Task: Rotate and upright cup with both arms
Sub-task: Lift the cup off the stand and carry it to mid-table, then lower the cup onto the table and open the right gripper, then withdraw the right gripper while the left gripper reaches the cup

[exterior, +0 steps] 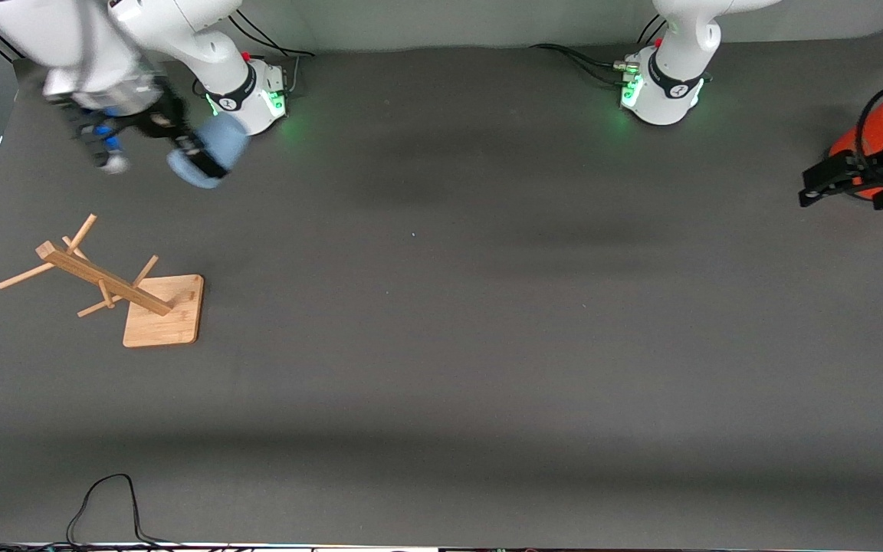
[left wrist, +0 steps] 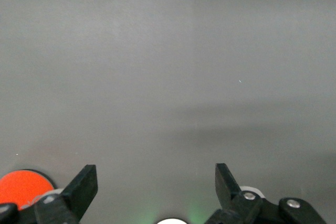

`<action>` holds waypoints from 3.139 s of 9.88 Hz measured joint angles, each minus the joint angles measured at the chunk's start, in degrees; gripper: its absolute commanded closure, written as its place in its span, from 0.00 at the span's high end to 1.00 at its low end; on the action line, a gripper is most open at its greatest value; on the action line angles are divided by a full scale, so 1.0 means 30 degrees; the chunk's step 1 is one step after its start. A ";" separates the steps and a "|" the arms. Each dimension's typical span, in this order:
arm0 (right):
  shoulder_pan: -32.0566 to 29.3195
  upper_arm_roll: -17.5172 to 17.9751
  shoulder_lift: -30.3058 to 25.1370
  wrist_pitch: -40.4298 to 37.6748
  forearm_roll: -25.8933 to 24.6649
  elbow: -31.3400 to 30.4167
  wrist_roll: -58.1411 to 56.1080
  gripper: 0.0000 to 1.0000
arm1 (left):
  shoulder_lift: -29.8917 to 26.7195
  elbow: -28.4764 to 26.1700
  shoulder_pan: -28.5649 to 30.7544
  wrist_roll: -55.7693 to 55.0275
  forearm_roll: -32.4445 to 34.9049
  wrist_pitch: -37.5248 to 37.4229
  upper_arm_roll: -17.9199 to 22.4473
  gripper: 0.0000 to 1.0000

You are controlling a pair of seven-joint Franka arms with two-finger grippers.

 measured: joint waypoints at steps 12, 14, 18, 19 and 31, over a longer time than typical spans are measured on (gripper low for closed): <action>0.7671 0.0018 1.9295 0.3459 0.0611 1.2937 1.9298 0.44 | 0.0540 -0.0176 -0.0428 -0.0741 -0.0313 0.1645 -0.0418 1.00; 0.7660 -0.0052 2.1547 0.3998 0.0610 1.4197 2.0611 0.44 | 0.0758 -0.0239 -0.0924 -0.0859 -0.0404 0.1586 -0.0509 1.00; 0.7675 -0.0060 2.3706 0.4197 0.0610 1.6050 2.1531 0.66 | 0.0990 -0.0227 -0.1101 -0.0909 -0.0403 0.1642 -0.0468 1.00; 0.7674 -0.0075 2.3722 0.4197 0.0610 1.6070 2.1537 0.94 | 0.0990 -0.0227 -0.1102 -0.0957 -0.0404 0.1637 -0.0472 1.00; 0.7516 -0.0236 1.9662 -0.1962 0.0611 1.7073 1.8979 1.00 | 0.1357 -0.0238 -0.1516 -0.1268 -0.0659 0.1702 -0.0531 1.00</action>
